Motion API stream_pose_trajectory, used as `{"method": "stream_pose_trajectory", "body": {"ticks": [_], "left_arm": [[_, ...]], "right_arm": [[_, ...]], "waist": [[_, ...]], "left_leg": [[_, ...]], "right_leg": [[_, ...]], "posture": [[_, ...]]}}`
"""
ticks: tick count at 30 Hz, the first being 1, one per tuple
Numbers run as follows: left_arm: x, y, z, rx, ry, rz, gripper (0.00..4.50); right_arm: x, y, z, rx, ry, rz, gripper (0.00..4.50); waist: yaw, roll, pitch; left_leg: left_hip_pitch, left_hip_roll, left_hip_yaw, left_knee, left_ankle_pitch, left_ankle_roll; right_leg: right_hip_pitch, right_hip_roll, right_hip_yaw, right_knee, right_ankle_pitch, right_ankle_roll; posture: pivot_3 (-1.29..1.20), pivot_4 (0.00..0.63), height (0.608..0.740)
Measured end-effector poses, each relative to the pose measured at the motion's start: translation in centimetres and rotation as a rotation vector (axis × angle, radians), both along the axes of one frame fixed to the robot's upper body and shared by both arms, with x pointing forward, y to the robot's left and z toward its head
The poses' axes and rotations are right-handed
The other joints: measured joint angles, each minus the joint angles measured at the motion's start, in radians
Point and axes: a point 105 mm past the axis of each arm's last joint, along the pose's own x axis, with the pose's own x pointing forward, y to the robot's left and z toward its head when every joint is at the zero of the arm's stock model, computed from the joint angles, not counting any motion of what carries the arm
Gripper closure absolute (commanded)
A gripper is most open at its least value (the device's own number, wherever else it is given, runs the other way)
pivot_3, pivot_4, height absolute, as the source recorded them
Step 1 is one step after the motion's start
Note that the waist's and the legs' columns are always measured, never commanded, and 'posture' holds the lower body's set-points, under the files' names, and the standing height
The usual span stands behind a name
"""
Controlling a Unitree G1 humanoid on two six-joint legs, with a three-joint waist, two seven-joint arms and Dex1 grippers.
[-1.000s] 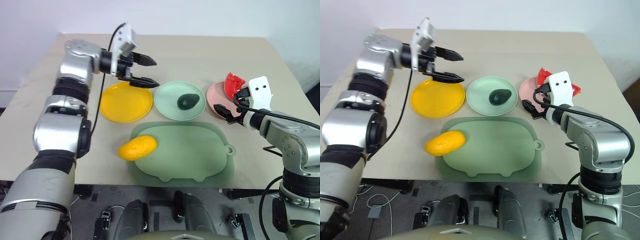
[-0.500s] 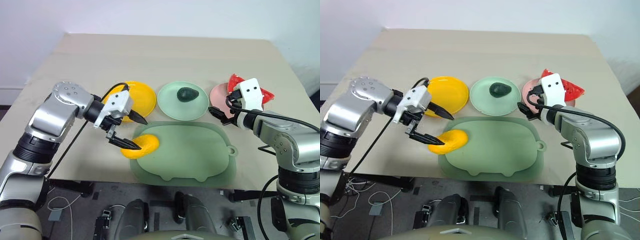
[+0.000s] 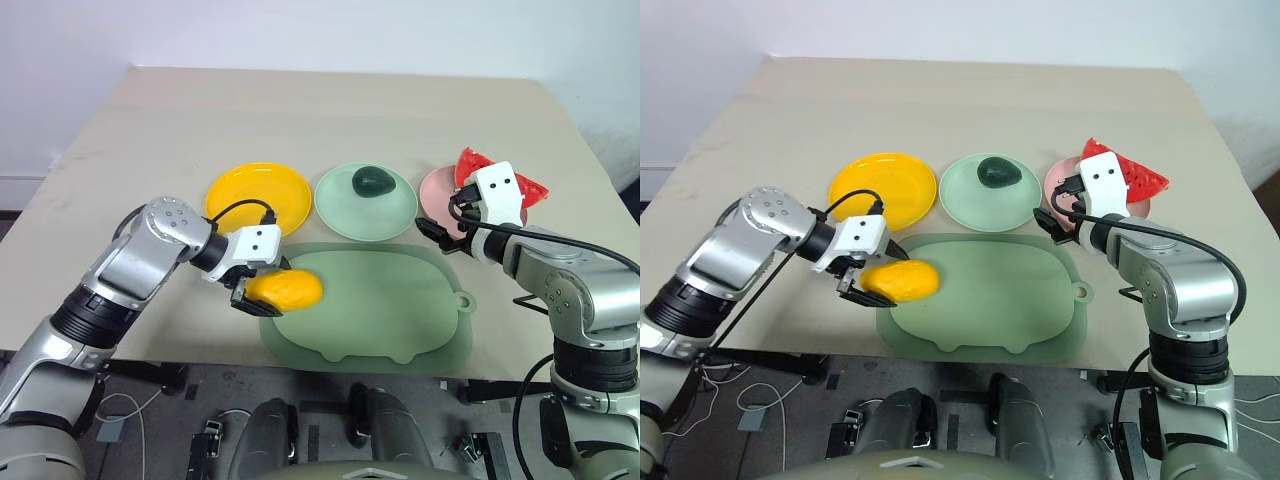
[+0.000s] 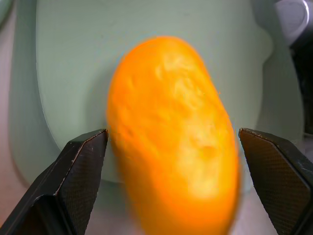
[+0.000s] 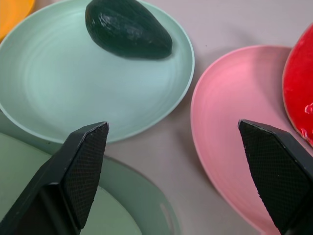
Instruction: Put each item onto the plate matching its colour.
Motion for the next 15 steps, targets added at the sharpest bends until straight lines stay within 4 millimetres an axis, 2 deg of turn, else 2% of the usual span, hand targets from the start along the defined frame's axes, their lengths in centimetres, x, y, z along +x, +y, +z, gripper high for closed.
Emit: {"method": "stream_pose_trajectory", "body": {"ticks": [3, 6, 15], "left_arm": [[0.2, 0.1, -0.3, 0.006, -0.007, 0.021, 0.58], [0.3, -0.2, -0.4, -0.009, -0.006, 0.043, 1.41], [0.5, -0.4, -0.5, -0.033, 0.001, 0.076, 1.41]], "right_arm": [[-0.2, 0.1, -0.3, 0.005, 0.012, 0.015, 0.00], [-1.0, 0.6, -0.6, 0.013, 0.025, 0.081, 0.00], [-6.8, 5.2, 0.1, 0.123, -0.007, 0.578, 0.00]], "waist": [[0.000, 0.000, 0.000], [0.002, 0.000, 0.000], [0.001, 0.000, 0.000]], "left_leg": [[0.000, 0.000, 0.000, 0.000, 0.000, 0.000], [0.000, 0.000, 0.000, 0.000, 0.000, 0.000], [0.001, 0.000, -0.001, 0.000, 0.000, 0.000]], "right_leg": [[0.000, 0.000, 0.000, 0.000, 0.000, 0.000], [0.000, 0.000, 0.000, 0.000, 0.000, 0.000], [0.002, 0.000, 0.000, 0.000, 0.000, 0.000]], "posture": [[0.00, 0.150, 0.740], [0.00, 0.150, 0.740], [0.00, 0.150, 0.740]]}}
